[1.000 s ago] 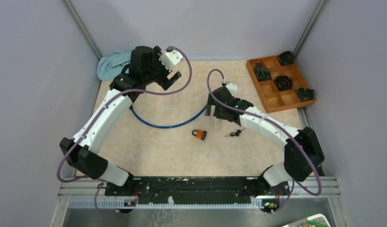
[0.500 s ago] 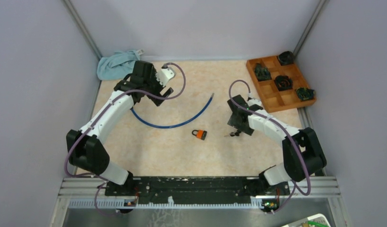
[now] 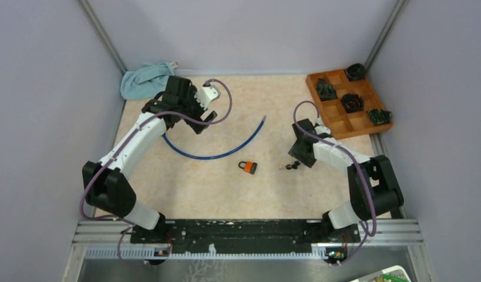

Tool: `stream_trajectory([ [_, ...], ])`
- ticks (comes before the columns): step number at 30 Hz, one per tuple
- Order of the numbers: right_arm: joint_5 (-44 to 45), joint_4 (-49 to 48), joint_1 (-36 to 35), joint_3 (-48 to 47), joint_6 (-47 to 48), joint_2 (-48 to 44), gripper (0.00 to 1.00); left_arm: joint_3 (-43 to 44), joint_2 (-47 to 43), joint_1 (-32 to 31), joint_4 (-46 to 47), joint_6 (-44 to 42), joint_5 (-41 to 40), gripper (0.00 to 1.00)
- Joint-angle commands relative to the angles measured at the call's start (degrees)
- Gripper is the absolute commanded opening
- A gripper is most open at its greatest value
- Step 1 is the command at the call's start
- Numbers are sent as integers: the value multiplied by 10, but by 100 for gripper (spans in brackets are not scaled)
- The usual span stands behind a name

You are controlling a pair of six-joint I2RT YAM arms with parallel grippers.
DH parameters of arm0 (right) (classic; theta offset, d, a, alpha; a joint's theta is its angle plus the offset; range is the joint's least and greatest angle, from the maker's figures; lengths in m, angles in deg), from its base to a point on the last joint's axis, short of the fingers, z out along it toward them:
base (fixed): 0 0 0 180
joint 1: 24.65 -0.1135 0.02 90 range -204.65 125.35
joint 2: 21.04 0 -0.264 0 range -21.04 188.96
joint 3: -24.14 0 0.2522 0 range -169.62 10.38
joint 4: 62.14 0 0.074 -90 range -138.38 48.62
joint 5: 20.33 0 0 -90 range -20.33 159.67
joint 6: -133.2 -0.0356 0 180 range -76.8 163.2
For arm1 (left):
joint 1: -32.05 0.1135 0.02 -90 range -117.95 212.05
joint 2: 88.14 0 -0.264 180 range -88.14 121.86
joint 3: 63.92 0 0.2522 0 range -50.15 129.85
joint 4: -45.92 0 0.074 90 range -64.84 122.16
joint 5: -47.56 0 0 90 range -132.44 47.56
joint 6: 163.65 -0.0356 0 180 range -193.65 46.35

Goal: Unlock with the key

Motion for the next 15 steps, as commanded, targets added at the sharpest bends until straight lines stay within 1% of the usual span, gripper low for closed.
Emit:
stream_trajectory([
  [1,-32,-43,2,1,3,13,55,27,-11,-2,-13,7,31,99],
  [5,-43,-50,2,19,-4,7,53,40,-7,-4,-20,8,48,98],
  [8,-41,-51,2,30,-11,7,48,54,3,-10,-30,9,47,96],
  [10,-44,-56,2,36,-16,11,41,62,8,-14,-36,11,47,93],
  [15,-54,-71,2,32,-14,25,16,67,9,-26,-43,7,55,90],
])
